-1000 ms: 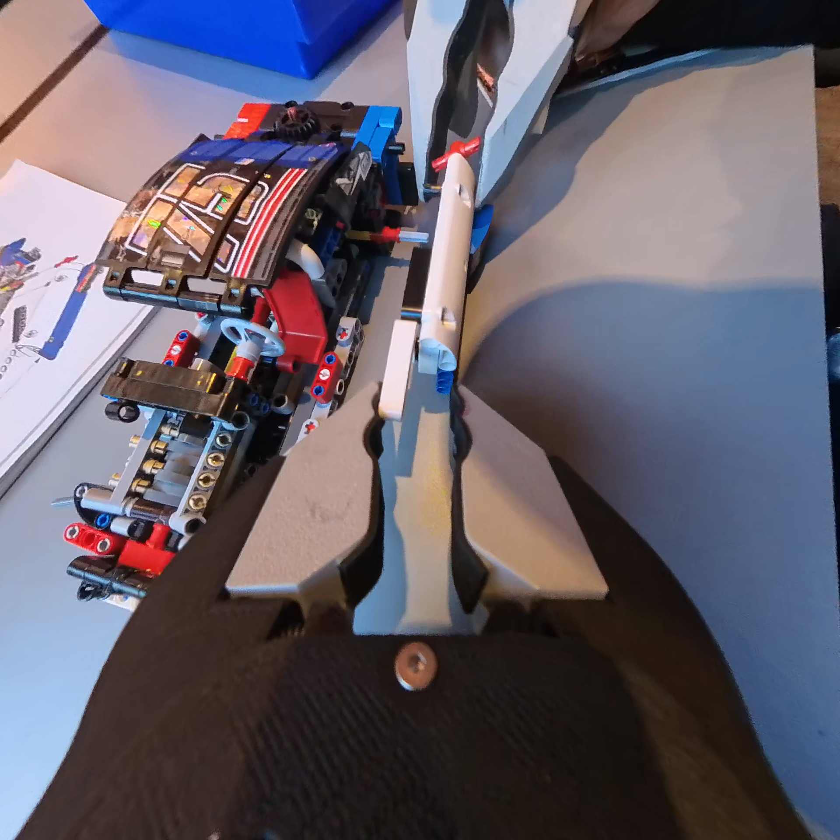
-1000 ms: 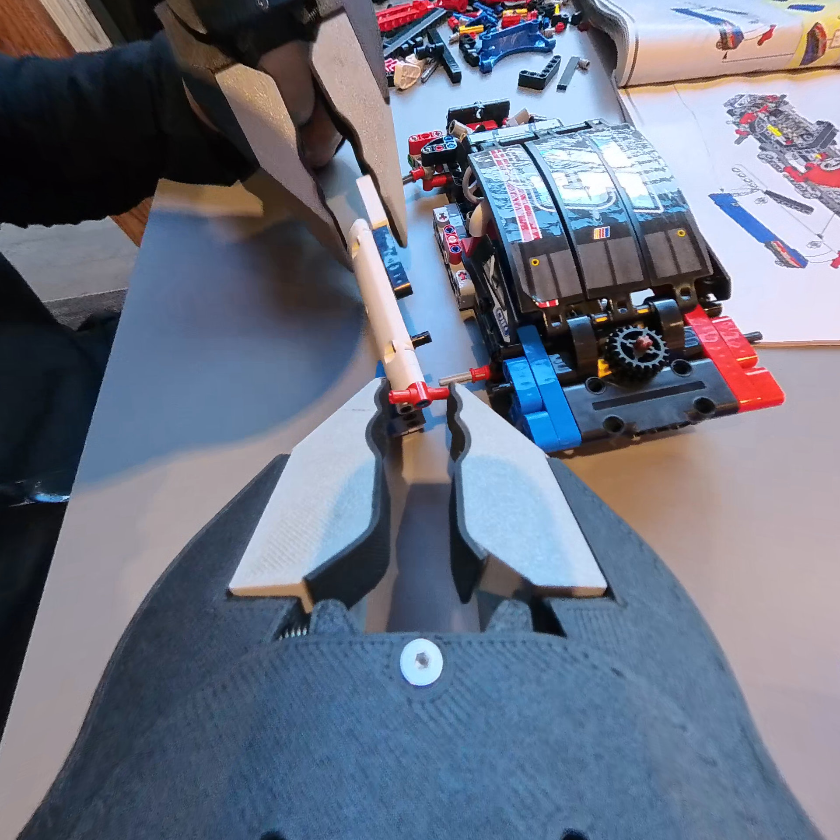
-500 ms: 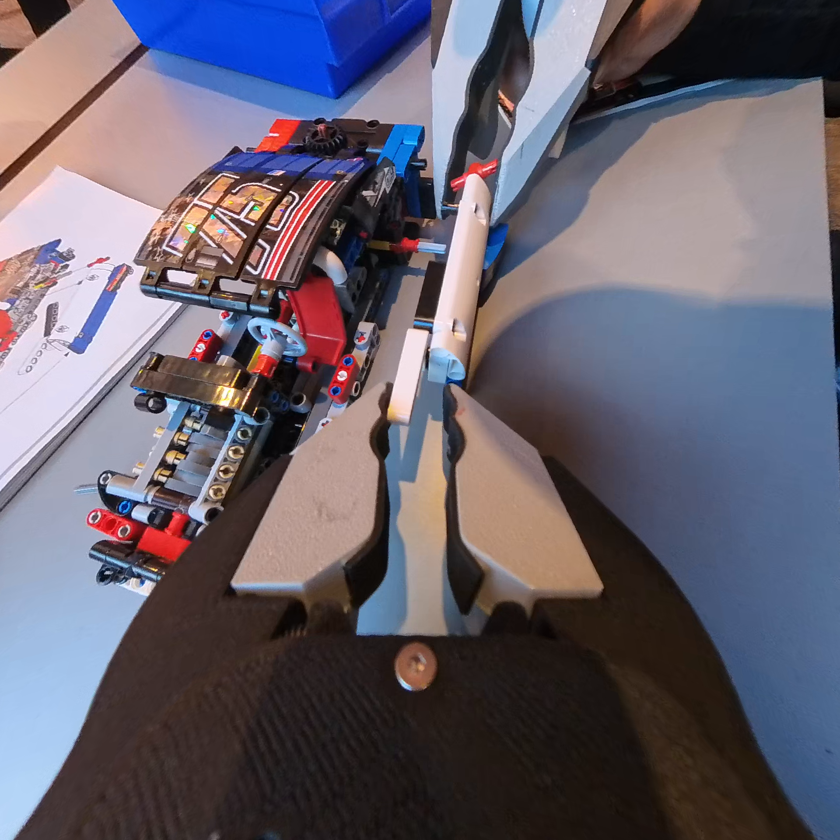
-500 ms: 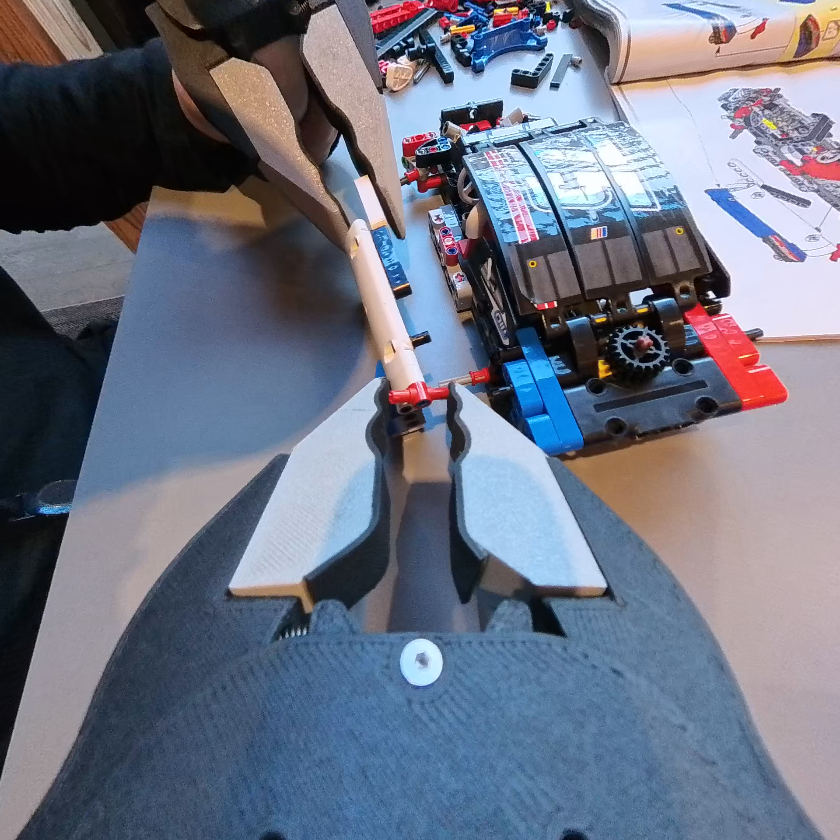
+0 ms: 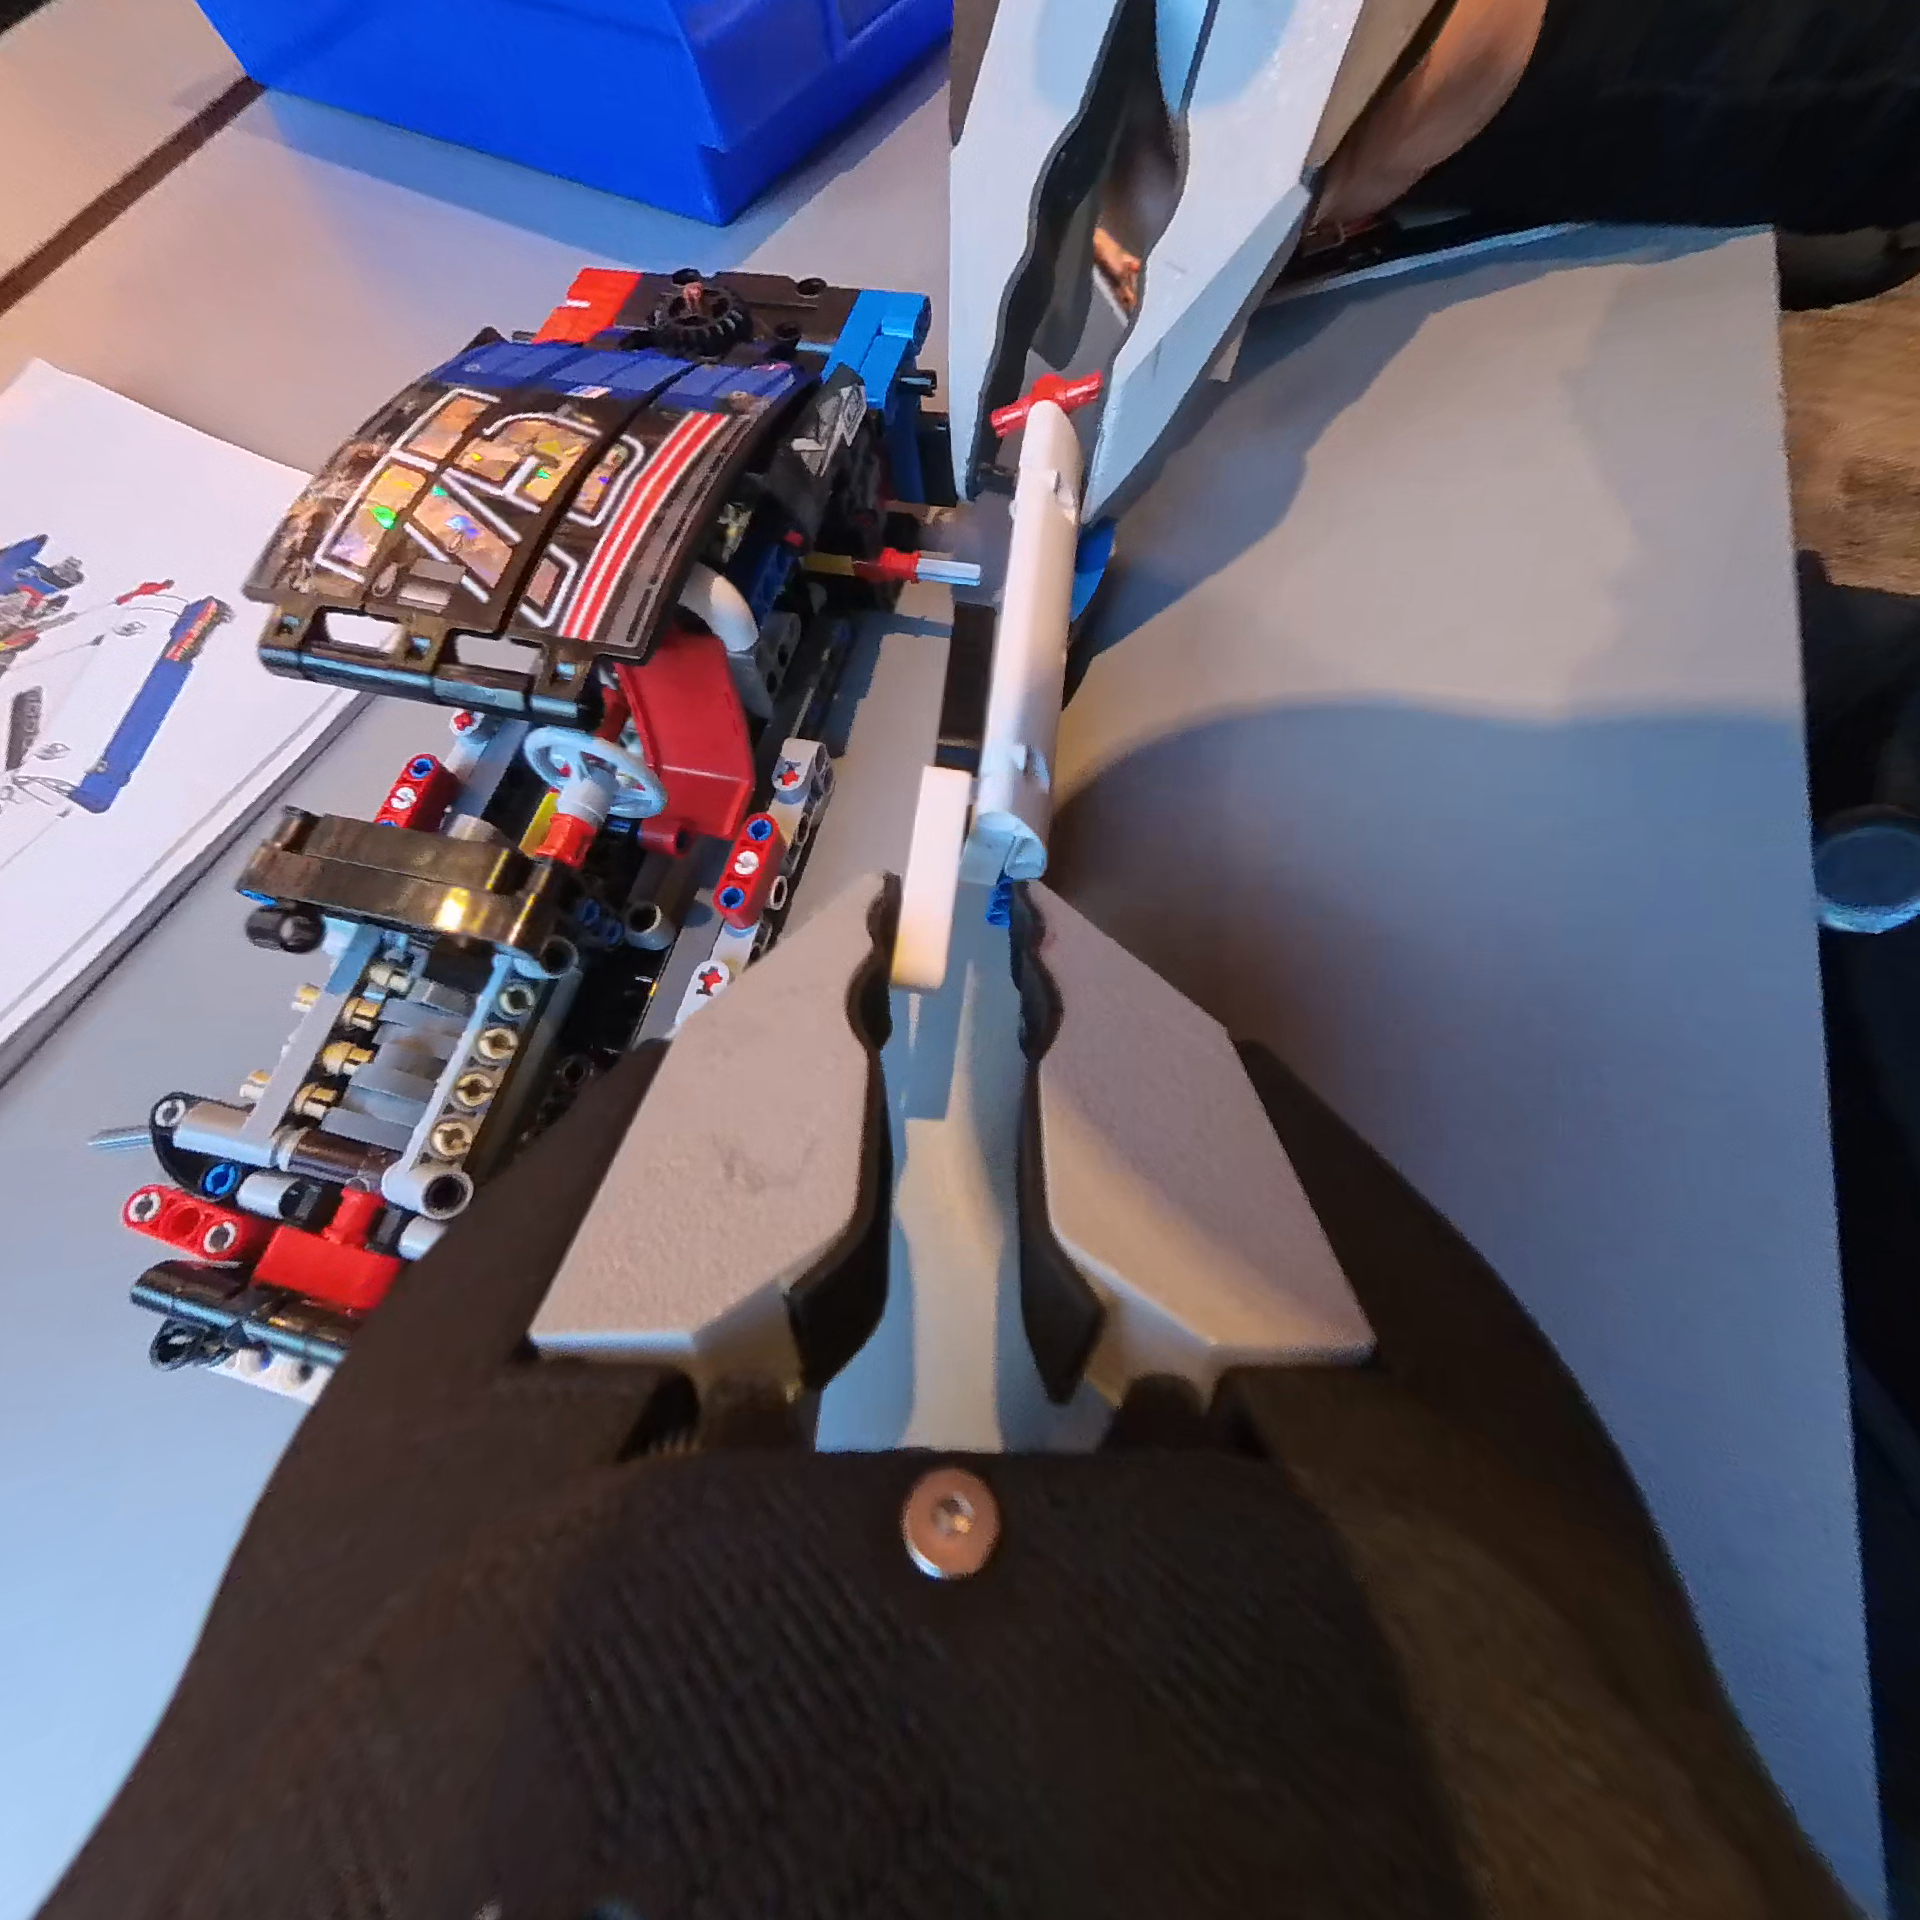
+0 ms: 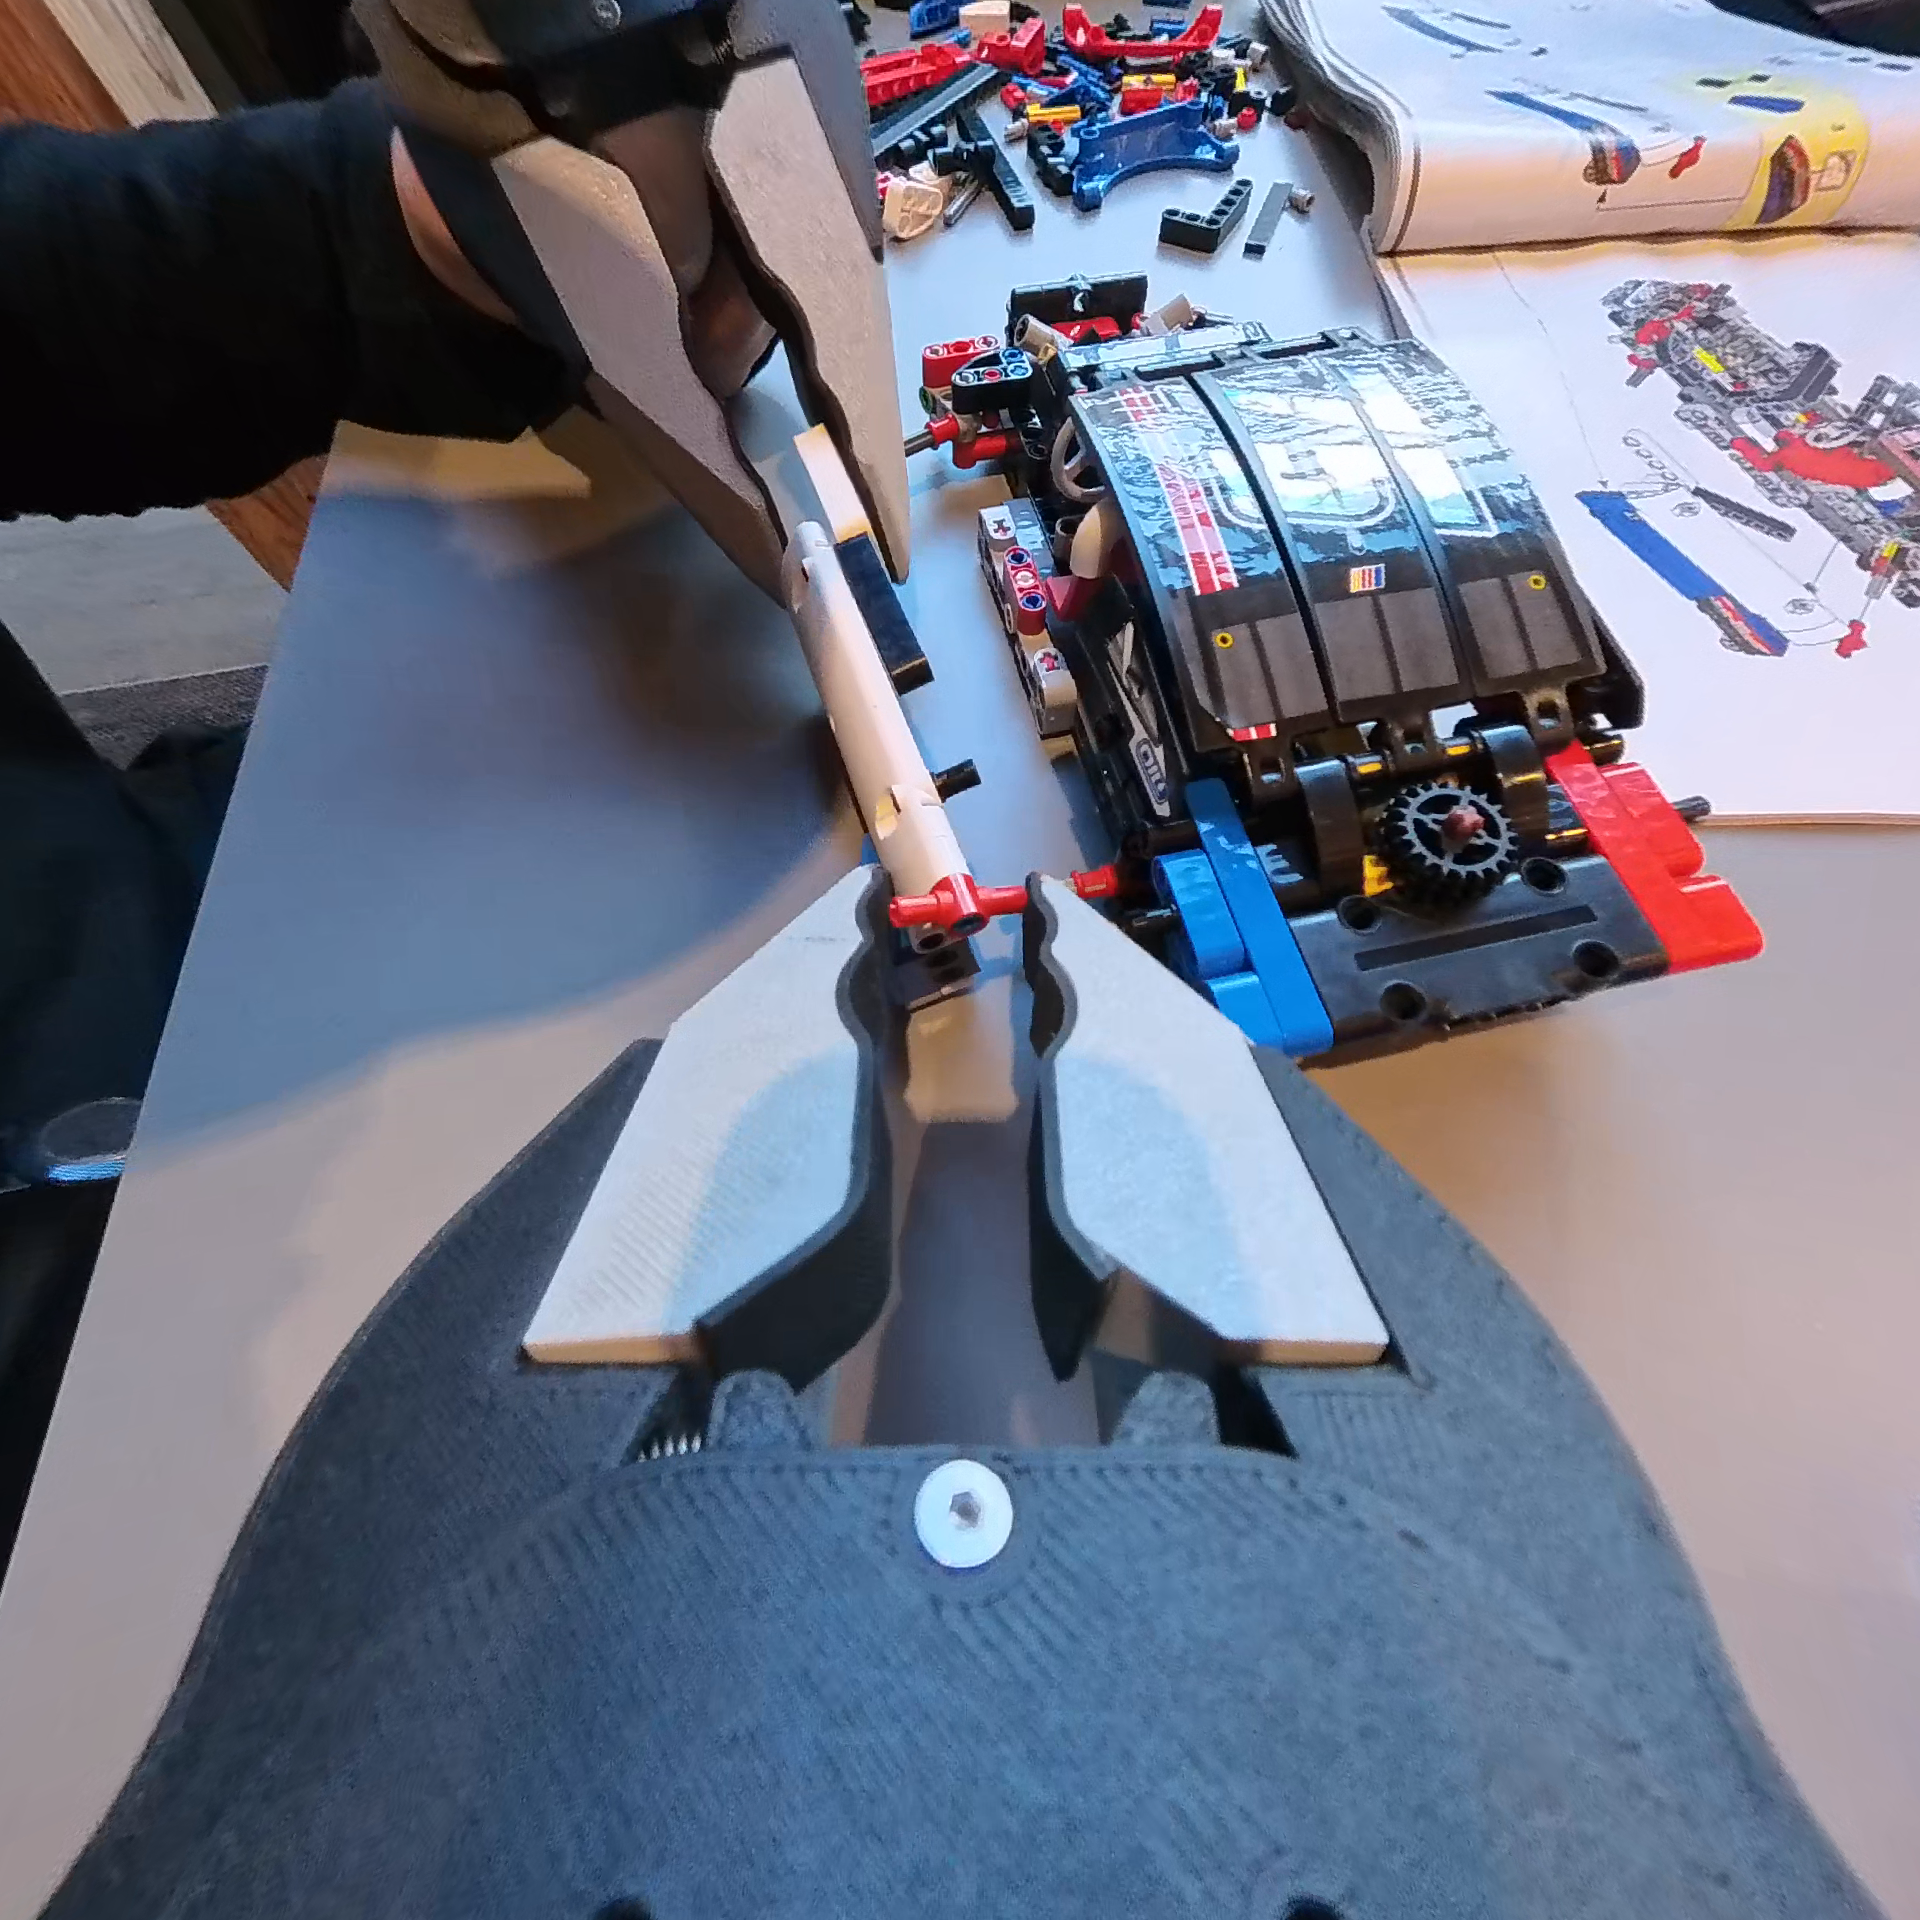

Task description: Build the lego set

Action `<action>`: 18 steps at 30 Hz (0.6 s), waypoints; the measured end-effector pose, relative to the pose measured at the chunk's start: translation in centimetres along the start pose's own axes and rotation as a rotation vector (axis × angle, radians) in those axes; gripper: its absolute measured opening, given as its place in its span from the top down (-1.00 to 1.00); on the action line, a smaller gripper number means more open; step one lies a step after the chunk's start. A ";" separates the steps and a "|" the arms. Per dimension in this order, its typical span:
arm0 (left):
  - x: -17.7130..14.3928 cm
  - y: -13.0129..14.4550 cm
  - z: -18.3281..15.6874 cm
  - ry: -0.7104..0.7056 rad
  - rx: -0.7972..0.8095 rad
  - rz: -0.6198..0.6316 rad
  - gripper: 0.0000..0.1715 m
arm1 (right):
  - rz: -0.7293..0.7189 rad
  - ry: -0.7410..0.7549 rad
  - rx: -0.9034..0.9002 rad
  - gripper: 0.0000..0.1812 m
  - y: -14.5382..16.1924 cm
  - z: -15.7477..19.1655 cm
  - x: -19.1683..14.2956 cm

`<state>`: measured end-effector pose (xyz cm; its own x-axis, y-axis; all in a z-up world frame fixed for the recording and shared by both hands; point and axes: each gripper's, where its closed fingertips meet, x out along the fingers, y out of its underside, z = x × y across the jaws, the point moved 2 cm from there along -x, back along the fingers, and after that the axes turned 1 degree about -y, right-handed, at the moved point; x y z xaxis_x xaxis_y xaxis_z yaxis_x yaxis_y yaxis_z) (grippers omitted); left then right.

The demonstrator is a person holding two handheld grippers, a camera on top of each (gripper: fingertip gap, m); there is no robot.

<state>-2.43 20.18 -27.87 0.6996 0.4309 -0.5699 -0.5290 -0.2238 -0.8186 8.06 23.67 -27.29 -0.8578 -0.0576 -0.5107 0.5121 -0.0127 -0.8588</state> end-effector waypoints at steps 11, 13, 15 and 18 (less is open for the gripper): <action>1.5 0.5 -1.8 0.192 -0.062 0.098 0.77 | -0.027 -0.031 0.004 0.76 -0.5 0.6 0.2; 1.2 0.0 -1.7 0.208 -0.096 0.058 0.77 | -0.034 -0.039 0.008 0.76 -0.6 0.7 0.2; 0.8 -0.6 -1.9 0.250 -0.134 0.013 0.77 | -0.040 -0.047 0.004 0.76 -0.7 0.8 0.2; 0.5 -1.0 -2.4 0.320 -0.188 -0.016 0.75 | -0.054 -0.063 0.004 0.76 -0.9 1.1 0.2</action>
<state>-0.43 18.51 -27.50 0.8374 0.1469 -0.5264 -0.4405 -0.3886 -0.8093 7.44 22.53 -26.56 -0.8800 -0.1194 -0.4598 0.4653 -0.0218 -0.8849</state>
